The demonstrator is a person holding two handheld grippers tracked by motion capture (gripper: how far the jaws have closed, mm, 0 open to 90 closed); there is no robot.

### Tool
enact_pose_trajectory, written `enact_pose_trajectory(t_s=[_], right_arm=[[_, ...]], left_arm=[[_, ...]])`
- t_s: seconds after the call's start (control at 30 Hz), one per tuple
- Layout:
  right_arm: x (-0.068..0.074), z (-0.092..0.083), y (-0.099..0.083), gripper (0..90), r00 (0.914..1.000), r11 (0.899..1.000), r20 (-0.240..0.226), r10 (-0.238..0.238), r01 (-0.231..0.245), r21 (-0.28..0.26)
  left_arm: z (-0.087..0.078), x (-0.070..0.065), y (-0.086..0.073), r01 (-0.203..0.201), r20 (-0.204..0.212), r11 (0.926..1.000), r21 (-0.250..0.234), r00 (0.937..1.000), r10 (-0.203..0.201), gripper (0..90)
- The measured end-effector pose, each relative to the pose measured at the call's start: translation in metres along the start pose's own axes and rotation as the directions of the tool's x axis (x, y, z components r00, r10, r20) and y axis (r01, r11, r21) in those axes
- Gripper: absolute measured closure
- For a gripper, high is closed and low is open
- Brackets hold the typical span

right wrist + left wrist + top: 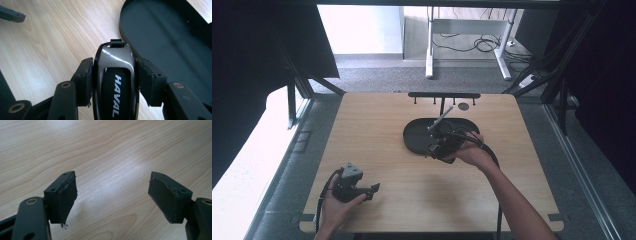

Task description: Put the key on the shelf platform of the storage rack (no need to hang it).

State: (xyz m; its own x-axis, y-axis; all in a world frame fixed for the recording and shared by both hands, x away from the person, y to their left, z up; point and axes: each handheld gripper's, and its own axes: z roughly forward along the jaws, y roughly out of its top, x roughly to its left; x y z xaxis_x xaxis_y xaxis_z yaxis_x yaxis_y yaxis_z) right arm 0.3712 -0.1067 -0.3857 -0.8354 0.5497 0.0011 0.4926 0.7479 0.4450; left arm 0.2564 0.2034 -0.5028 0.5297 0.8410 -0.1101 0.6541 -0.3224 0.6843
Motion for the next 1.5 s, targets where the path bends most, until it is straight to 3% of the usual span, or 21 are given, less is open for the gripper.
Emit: enact_pose_trajectory(t_s=[0.5, 1.5], right_arm=[[-0.018, 0.01, 0.009, 49.6, 0.9998, 1.0, 0.002, 0.02, -0.02, 0.012], [-0.066, 0.037, 0.026, 49.5, 0.9966, 0.996, 0.007, 0.083, -0.083, 0.021]], left_arm=[[0.0, 0.001, 0.0, 0.003, 0.0, 1.0, 0.0, 1.0, -0.003, 23.3], [-0.002, 0.005, -0.001, 0.011, 0.001, 0.9999, -0.002, 0.9999, -0.011, 23.3]])
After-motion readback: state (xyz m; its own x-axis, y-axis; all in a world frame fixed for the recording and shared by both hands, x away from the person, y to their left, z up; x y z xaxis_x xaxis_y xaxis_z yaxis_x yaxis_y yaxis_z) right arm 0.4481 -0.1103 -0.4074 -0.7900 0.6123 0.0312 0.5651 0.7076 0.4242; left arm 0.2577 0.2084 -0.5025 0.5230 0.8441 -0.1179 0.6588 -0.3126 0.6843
